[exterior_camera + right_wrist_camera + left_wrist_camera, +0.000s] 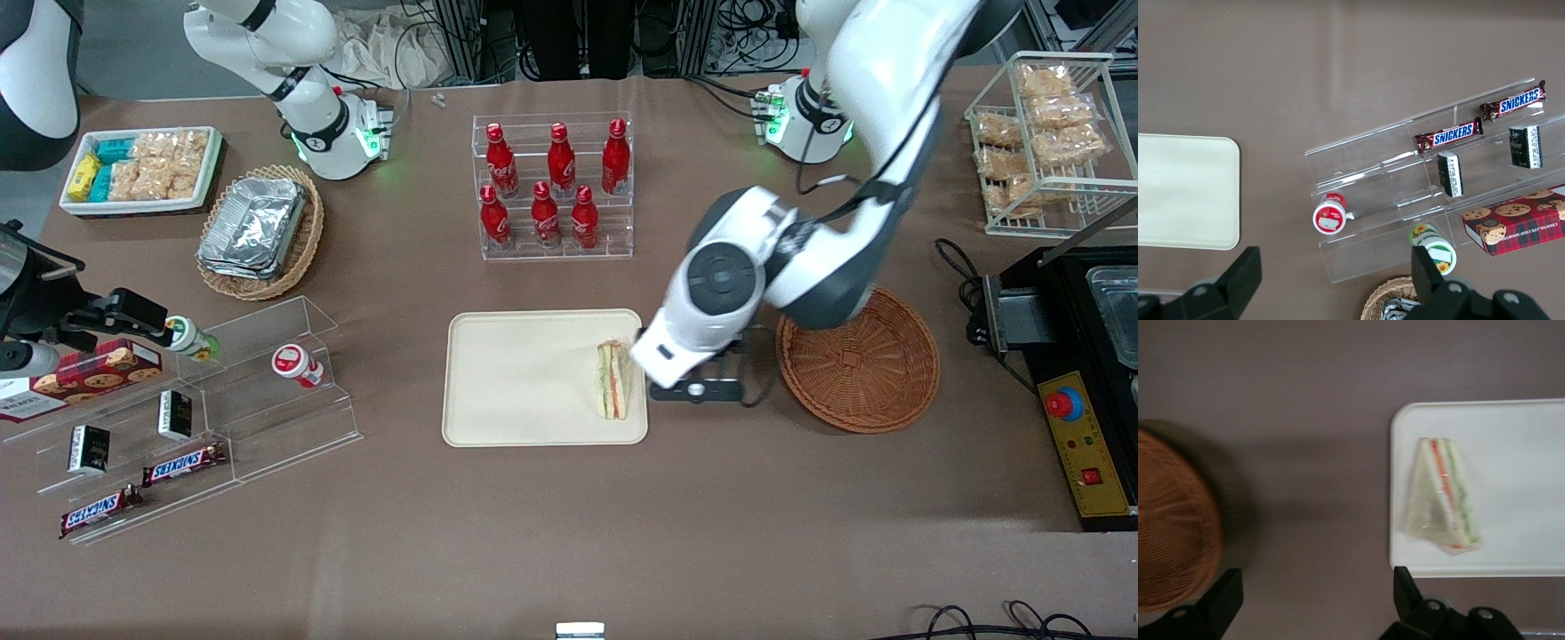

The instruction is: Place sandwich from basket to tray

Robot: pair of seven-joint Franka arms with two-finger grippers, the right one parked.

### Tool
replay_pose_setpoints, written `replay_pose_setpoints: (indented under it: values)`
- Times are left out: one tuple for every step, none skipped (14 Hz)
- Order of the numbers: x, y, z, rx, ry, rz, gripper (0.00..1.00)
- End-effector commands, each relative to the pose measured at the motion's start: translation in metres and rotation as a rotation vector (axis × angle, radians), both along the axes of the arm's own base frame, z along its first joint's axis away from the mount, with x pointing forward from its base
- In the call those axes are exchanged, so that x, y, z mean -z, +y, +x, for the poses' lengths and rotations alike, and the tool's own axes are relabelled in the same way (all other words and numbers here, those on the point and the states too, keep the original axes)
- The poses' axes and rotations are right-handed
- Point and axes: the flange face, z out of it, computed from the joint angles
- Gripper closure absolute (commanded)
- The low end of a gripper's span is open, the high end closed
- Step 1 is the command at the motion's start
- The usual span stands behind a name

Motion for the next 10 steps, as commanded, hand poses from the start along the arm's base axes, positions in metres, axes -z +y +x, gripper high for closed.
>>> replay_pose_setpoints:
  values:
    - [-0.043,0.061,-0.013,0.018,0.006,0.035,0.00]
    - [-0.059,0.086,-0.012,0.038,0.004,0.041,0.00]
    - [-0.071,0.114,-0.010,0.045,0.009,0.049,0.00]
    - [-0.083,0.134,-0.010,0.054,0.010,0.054,0.00]
    - [-0.093,0.156,-0.008,0.059,0.010,0.057,0.00]
    - [-0.100,0.182,-0.006,0.056,0.016,0.059,0.00]
    - [-0.106,0.200,-0.005,0.055,0.017,0.060,0.00]
    - [-0.113,0.216,-0.005,0.039,0.007,0.062,0.00]
    - [-0.118,0.232,-0.003,0.013,0.003,0.065,0.00]
    - [-0.123,0.248,-0.001,-0.016,-0.004,0.064,0.00]
